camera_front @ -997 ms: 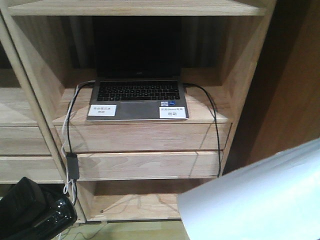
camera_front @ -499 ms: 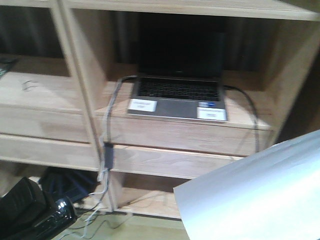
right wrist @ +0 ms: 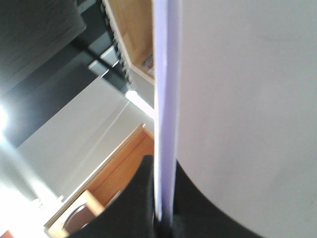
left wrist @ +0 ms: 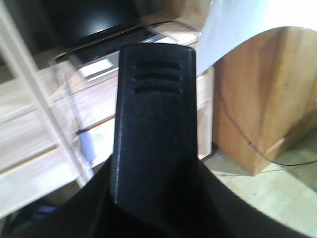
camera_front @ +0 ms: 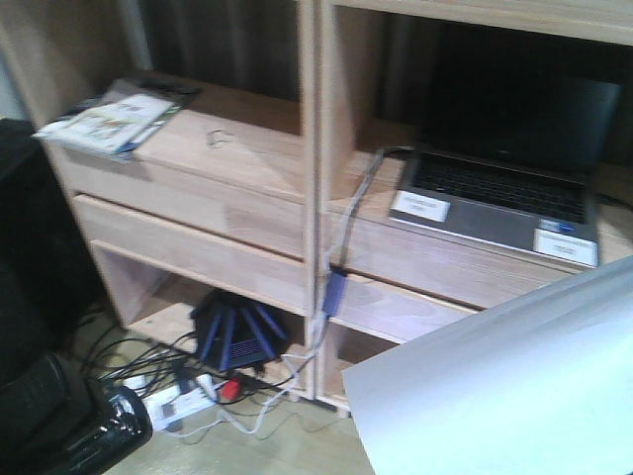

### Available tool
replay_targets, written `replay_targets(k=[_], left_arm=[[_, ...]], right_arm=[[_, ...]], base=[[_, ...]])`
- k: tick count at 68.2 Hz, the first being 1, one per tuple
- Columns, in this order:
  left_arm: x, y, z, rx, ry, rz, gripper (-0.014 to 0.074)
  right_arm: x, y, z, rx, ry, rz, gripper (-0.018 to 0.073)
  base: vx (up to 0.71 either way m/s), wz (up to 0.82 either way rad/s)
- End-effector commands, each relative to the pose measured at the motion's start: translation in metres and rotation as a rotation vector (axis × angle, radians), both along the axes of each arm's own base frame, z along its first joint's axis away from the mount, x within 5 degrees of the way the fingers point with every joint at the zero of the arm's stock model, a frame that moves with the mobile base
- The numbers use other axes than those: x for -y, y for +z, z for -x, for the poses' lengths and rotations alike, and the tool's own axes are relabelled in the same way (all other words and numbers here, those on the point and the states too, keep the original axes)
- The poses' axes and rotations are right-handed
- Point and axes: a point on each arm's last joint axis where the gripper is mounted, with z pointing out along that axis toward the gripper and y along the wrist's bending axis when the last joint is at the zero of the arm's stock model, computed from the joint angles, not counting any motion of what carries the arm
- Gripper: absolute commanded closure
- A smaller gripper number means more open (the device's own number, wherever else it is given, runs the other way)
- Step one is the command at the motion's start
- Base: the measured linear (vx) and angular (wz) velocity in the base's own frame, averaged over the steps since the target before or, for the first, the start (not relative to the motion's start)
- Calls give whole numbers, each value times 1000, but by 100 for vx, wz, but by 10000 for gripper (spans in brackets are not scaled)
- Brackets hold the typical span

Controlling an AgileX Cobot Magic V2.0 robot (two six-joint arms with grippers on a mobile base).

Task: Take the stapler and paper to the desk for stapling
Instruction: 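Drive the base to the wooden desk holding stapler and paper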

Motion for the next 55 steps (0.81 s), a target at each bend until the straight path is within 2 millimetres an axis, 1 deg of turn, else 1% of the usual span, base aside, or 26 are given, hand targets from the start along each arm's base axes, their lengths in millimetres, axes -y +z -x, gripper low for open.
replay_targets(k=[1,55], left_arm=[[0,16,-2,39,29,95,603],[1,15,-2,38,28,94,603]], right_arm=[[0,2,2,42,12,-12,562],[0,2,2,43,13,-12,562]], base=[[-3,44],[0,43]])
